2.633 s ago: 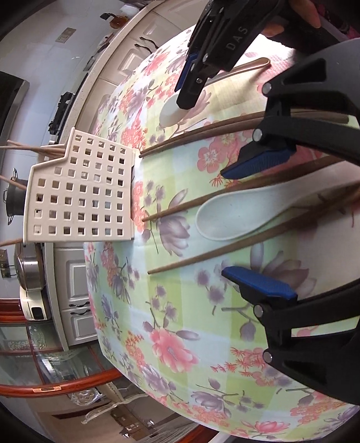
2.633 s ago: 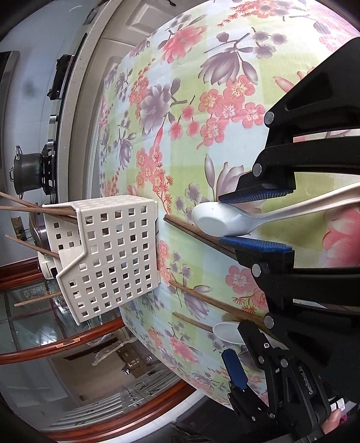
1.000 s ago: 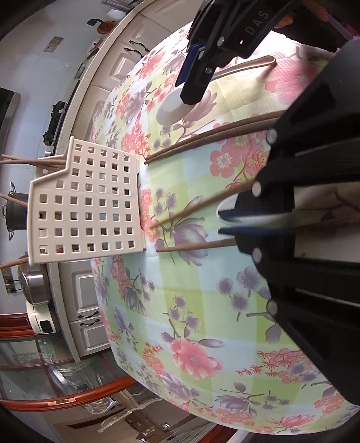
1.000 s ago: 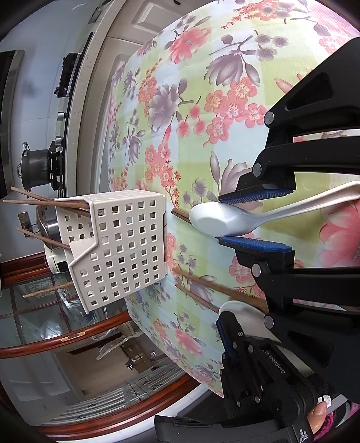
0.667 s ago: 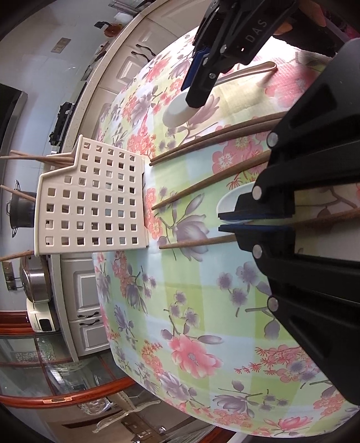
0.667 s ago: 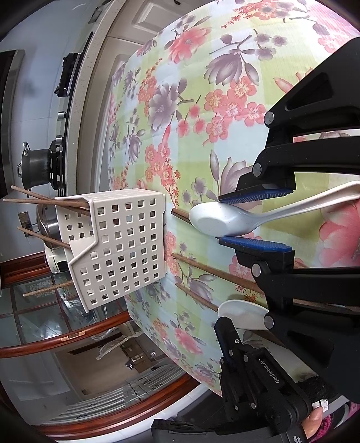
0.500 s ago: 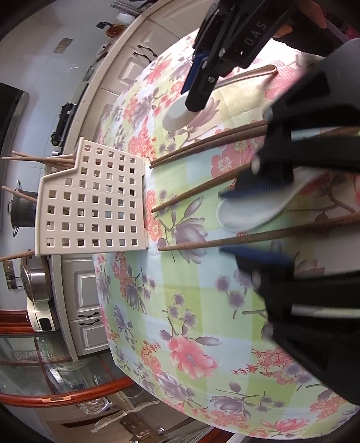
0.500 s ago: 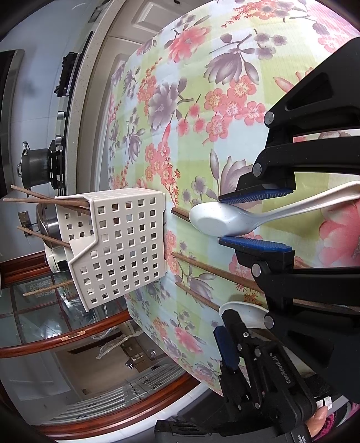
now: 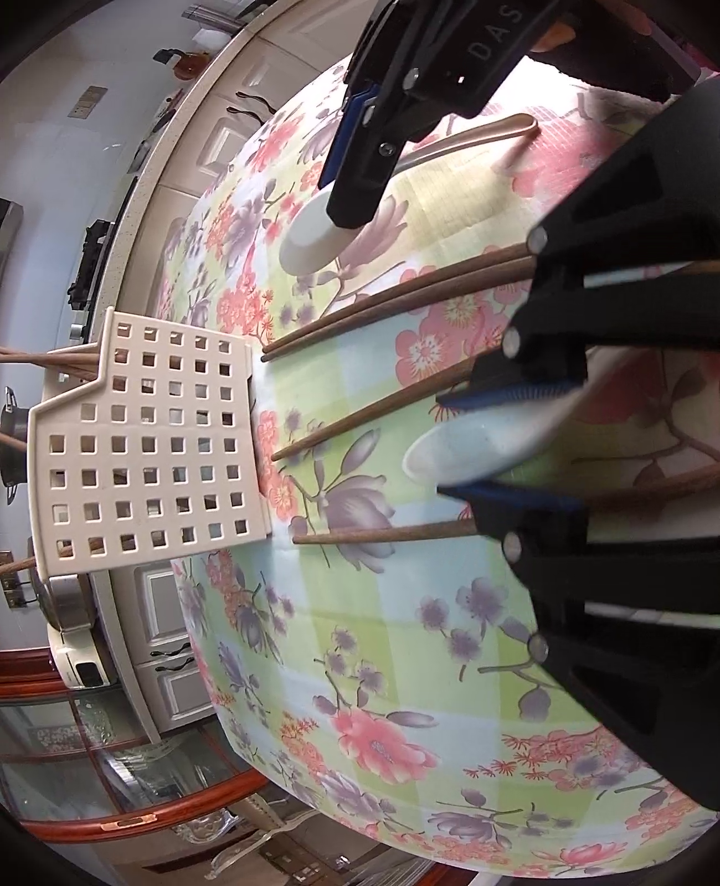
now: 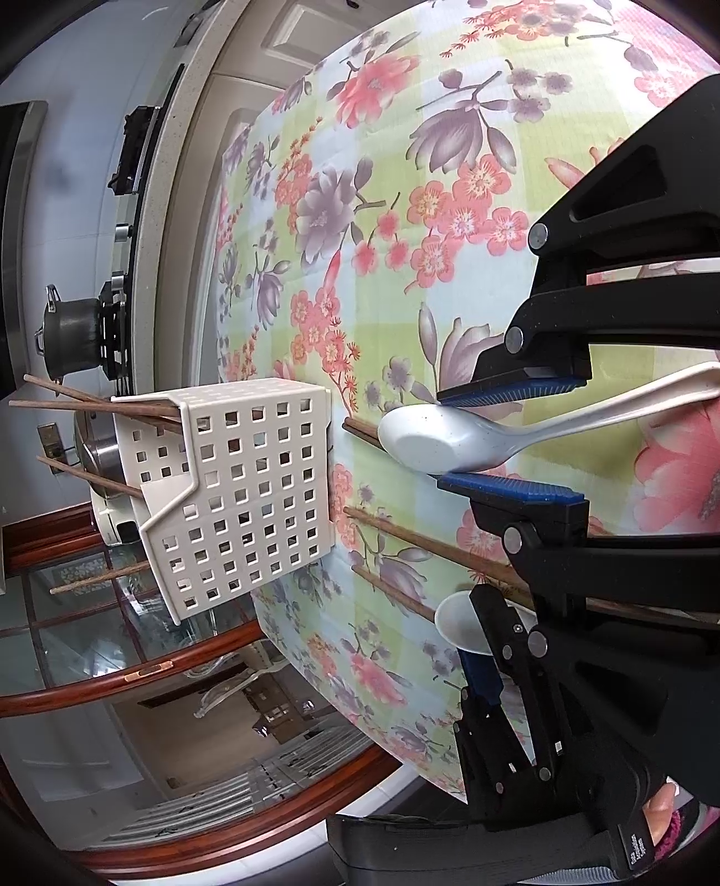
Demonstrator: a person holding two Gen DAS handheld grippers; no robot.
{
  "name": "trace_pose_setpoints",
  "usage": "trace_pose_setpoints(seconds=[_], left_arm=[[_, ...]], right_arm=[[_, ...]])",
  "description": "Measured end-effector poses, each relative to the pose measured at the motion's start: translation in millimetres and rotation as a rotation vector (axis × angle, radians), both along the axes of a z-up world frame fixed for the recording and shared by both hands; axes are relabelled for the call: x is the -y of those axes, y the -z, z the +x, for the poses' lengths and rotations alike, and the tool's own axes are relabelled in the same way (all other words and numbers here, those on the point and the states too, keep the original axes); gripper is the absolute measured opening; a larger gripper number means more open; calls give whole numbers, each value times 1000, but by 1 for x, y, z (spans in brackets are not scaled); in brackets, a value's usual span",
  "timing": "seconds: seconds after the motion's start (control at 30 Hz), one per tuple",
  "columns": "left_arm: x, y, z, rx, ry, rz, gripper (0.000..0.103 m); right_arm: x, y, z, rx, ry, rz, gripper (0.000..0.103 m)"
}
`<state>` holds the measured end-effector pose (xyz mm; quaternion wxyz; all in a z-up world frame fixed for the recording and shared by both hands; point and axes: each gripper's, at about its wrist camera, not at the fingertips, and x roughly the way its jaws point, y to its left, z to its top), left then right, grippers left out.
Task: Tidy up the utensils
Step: 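Lift both held white spoons upright toward the caddy, then lower both white spoons bowl-up into the white caddy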
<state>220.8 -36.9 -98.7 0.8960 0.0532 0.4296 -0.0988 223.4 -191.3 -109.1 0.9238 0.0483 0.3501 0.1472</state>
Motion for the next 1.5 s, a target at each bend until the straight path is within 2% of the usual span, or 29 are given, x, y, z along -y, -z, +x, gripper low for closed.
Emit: trace_pose_setpoints(seconds=[0.13, 0.27, 0.67, 0.87, 0.97, 1.07, 1.13, 1.27, 1.3, 1.33, 1.37, 1.5], left_arm=[[-2, -3, -3, 13, 5, -16, 12], [-8, -11, -7, 42, -4, -46, 11], [-21, -66, -32, 241, -27, -96, 11], [-25, -87, -38, 287, -39, -122, 11], [-26, -97, -38, 318, -40, -117, 11], [-30, -98, -36, 317, -50, -125, 11], [-34, -95, -36, 310, -56, -131, 11], [-43, -90, -36, 299, -69, -143, 11], [-45, -88, -35, 298, -71, -146, 11], [-46, -88, -36, 299, -74, -148, 11], [-47, -87, -36, 300, -76, -151, 11], [-49, -83, -32, 301, -77, -153, 11]], right_arm=[[-1, -1, -2, 9, -5, -2, 24], [0, -6, -5, 31, -6, 9, 24], [-5, -40, -26, 173, -39, 48, 24], [-6, -61, -33, 239, -43, 50, 14], [-6, -68, -32, 248, -51, 55, 11], [-4, -63, -24, 201, -46, 37, 11], [-2, -56, -20, 175, -45, 41, 15], [-19, -42, -7, 126, -105, -38, 19], [-23, -37, -3, 107, -124, -48, 26], [-27, -33, 2, 89, -135, -58, 38], [-31, -28, 10, 71, -141, -69, 43], [-43, -12, 36, 17, -159, -112, 45]])
